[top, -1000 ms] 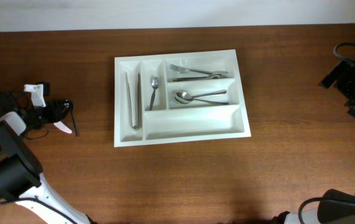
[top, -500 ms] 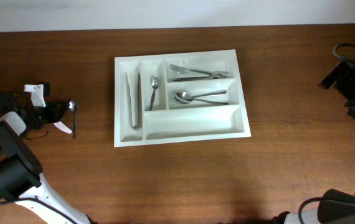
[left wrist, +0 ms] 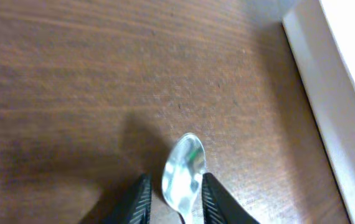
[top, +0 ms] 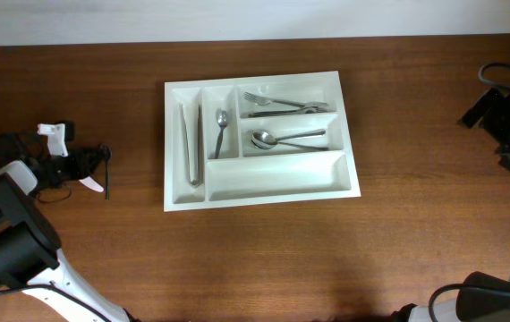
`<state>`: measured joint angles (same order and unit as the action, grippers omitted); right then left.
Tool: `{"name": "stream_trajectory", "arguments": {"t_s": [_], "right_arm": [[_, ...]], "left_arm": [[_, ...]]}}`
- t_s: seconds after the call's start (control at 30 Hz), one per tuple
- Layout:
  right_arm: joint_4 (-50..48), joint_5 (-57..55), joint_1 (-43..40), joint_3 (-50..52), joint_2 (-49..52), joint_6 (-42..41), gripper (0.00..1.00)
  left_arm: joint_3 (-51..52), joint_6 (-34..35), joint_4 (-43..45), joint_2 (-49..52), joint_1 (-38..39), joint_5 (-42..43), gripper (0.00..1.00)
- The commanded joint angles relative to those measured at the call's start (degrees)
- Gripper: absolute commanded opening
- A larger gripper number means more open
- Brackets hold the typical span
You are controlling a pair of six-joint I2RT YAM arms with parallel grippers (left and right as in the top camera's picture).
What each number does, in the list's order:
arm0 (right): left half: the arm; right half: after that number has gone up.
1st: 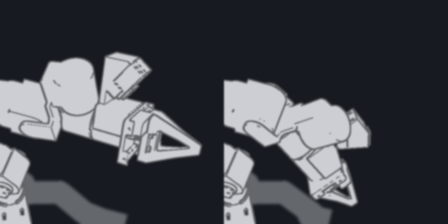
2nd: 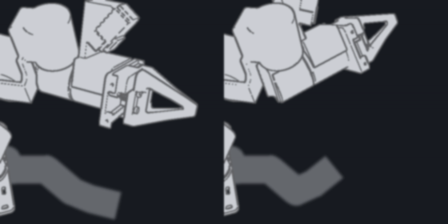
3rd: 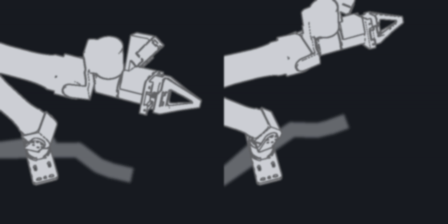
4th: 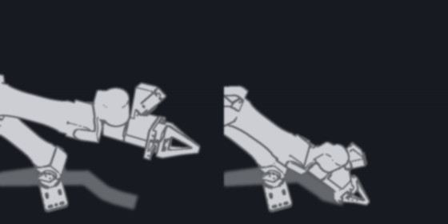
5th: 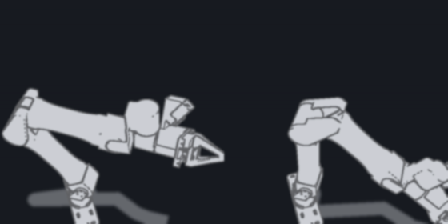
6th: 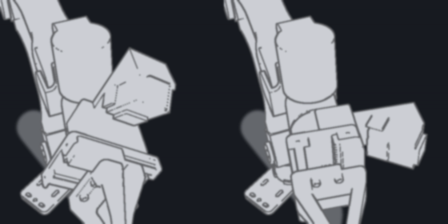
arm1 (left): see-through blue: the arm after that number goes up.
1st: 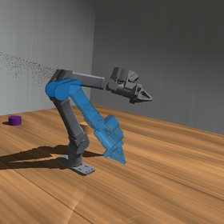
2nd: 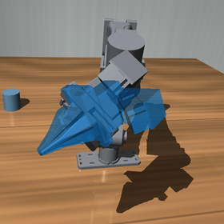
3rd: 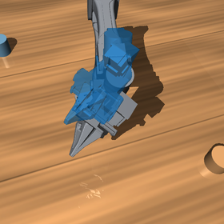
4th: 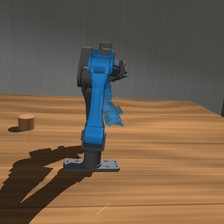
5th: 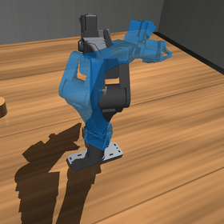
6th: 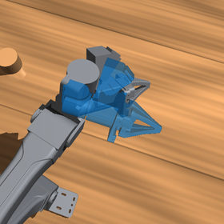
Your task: Pack container
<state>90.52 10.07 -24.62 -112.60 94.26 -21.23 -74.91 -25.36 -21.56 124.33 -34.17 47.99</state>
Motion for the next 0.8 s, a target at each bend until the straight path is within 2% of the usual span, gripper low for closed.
{"name": "stream_trajectory", "arguments": {"t_s": [0.0,0.13,0.23,0.6,0.77], "right_arm": [[0.13,0.31,-0.15,0.04,0.15,-0.28,0.99],[0.13,0.31,-0.15,0.04,0.15,-0.28,0.99],[0.13,0.31,-0.15,0.04,0.15,-0.28,0.99],[0.15,0.31,-0.15,0.04,0.15,-0.28,0.99],[0.20,0.31,-0.15,0.04,0.15,-0.28,0.99]], "left_arm": [[-0.52,-4.92,-1.66,1.36,0.07,0.44,0.33],[-0.52,-5.44,-1.97,1.36,0.07,0.26,0.34],[-0.52,-8.26,-3.45,1.36,0.48,0.24,0.34],[-0.52,-10.51,-2.67,1.36,4.50,-1.73,0.22],[-0.52,-10.49,-2.54,1.36,5.05,-3.32,0.13]]}}
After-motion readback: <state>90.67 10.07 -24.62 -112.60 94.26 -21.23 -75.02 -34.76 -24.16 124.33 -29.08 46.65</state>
